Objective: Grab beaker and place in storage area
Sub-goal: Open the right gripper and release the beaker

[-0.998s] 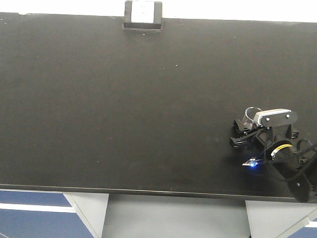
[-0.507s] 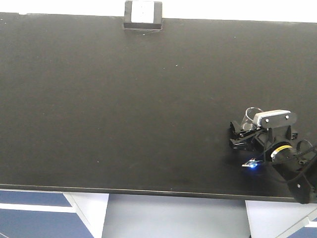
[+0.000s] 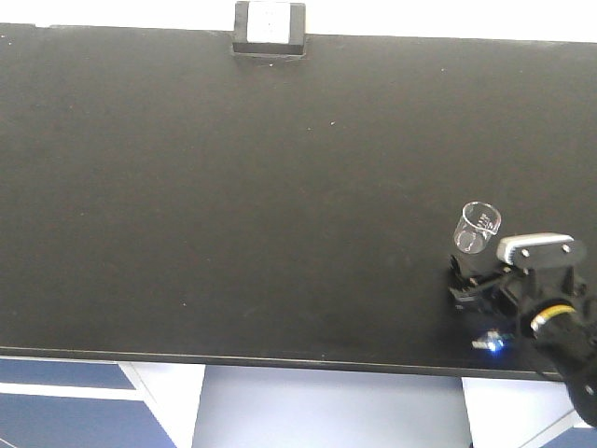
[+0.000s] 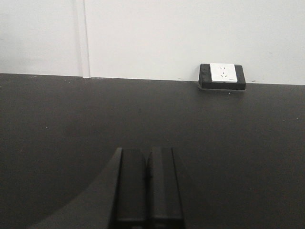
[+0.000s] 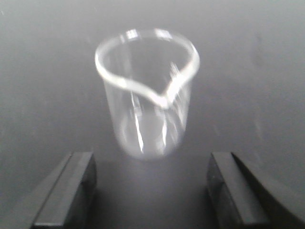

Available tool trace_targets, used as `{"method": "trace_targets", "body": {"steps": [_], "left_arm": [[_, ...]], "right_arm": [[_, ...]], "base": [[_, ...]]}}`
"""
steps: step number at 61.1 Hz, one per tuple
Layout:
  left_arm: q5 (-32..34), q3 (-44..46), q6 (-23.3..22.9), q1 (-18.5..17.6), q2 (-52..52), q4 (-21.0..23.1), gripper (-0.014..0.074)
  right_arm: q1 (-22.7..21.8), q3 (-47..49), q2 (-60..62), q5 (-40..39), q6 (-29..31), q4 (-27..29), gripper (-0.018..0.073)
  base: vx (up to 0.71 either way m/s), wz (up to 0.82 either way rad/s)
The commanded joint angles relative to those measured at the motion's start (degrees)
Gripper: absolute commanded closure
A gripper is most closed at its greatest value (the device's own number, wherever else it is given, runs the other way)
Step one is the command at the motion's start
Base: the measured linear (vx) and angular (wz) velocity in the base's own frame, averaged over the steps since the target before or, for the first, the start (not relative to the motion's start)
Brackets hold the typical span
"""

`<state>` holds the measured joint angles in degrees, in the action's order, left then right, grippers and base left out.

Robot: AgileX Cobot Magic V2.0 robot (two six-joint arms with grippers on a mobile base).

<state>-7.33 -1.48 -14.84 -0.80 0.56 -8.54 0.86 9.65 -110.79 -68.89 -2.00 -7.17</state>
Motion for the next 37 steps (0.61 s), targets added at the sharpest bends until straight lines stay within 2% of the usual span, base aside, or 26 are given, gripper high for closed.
{"method": "trace_targets", "body": {"steps": [1, 8, 16, 20, 27, 32, 37], "left_arm": [[4.6, -1.3, -0.3, -0.4, 1.0, 0.3, 0.0605], [4.6, -1.3, -0.3, -0.4, 1.0, 0.3, 0.0605], [4.6, -1.3, -0.3, -0.4, 1.0, 0.3, 0.0605], [4.6, -1.3, -0.3, -0.4, 1.0, 0.3, 0.0605], [4.6, -1.3, -0.3, -0.4, 1.0, 0.3, 0.0605], [4.6, -1.3, -0.3, -0.4, 1.0, 0.3, 0.0605], [4.6, -1.3, -0.3, -0.4, 1.0, 0.3, 0.0605]], "right_arm": [[-0.1, -2.2, 5.6, -7.6, -1.5, -0.2, 0.0071], [-0.1, -3.3, 12.1, -3.7, -4.8, -1.9, 0.0156], [-0.1, -2.6, 23.1, 8.7, -7.2, -7.5, 0.033], [-0.1, -1.4, 29.4, 17.4, -10.4, -9.9, 0.0417], [-0.1, 2.7, 39.8, 35.0, -21.4, -15.3, 0.0559], [-0.1, 5.6, 46.9, 43.9, -27.9, -21.6, 0.0571], [-0.1, 6.8, 53.0, 48.3, -32.4, -27.5, 0.0568]], "base": [[0.0, 0.0], [0.0, 0.0], [0.0, 0.0], [0.0, 0.0], [0.0, 0.0], [0.0, 0.0], [0.0, 0.0]]}}
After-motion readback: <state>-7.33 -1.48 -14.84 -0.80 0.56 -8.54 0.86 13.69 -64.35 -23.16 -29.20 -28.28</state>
